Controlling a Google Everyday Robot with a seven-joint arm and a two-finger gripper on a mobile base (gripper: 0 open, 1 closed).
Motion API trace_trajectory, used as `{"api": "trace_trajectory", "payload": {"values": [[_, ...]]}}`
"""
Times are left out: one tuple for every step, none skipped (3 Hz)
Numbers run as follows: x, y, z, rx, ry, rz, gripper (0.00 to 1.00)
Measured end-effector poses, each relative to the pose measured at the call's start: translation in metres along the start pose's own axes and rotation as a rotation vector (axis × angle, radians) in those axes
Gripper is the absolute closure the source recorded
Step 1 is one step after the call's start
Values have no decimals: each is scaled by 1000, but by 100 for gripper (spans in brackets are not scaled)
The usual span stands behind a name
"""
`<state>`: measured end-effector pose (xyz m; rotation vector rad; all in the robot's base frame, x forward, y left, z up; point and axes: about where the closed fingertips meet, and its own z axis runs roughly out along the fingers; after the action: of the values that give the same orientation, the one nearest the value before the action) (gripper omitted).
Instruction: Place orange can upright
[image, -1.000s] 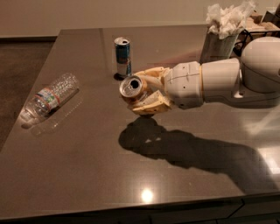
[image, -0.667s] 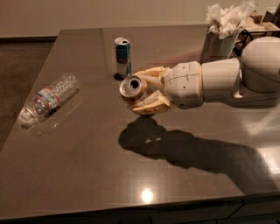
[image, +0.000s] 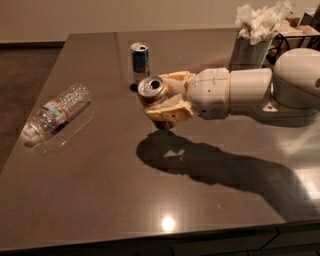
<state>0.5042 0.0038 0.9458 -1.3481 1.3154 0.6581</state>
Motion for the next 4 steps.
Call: {"api": "trace_trajectory", "payload": {"values": [[4, -11, 3, 36, -11, 91, 100], [13, -17, 6, 74, -51, 154, 100], [20, -22, 9, 102, -97, 172, 100], [29, -26, 10, 133, -127, 184, 100]]}}
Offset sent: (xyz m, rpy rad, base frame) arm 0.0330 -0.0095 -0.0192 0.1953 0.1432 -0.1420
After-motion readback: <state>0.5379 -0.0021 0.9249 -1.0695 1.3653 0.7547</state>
